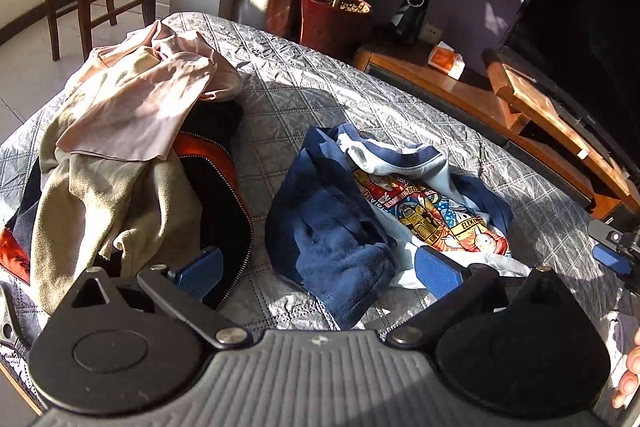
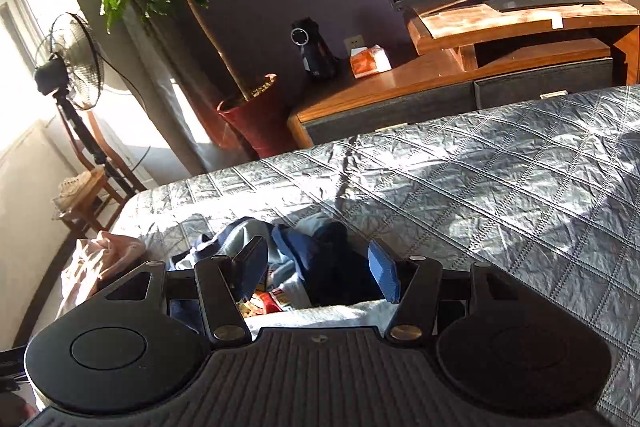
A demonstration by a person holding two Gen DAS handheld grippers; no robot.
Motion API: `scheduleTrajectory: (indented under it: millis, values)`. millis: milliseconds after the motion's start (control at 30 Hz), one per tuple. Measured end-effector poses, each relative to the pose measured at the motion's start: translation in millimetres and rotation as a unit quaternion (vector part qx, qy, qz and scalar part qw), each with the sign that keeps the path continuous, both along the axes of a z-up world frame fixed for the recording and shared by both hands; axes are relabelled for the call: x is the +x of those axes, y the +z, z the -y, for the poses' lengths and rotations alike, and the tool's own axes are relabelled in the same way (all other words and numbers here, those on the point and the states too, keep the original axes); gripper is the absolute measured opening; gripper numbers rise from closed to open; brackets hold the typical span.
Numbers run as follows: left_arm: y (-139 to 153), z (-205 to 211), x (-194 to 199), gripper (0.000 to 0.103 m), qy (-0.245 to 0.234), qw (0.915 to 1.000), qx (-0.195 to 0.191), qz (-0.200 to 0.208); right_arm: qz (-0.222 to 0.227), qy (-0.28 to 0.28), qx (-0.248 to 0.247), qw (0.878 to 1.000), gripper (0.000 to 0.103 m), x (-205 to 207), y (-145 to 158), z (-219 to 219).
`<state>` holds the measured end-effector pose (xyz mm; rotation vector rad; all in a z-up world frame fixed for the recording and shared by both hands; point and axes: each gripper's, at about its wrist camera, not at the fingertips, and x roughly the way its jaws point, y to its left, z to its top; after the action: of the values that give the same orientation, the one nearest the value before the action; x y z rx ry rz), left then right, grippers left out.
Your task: Fold clothes
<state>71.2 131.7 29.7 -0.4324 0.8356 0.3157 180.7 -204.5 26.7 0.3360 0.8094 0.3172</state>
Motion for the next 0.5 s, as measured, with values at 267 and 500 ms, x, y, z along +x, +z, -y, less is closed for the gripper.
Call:
scheduleTrajectory:
  millis: [267,500]
  values:
    - [-4.5,6.9,4.0,0.102,-0.008,0.9999,0.01,-0.008,-0.048,0.027,-0.034,0.998,0.056,-25.7,-61.3,2.7]
    - [-7.2,12.3,6.0,0.102,-0.015,0.9996,0.017,-0.014,-0.012,0.069,0.016,0.997,0.007,-48.4,-48.9,-13.1]
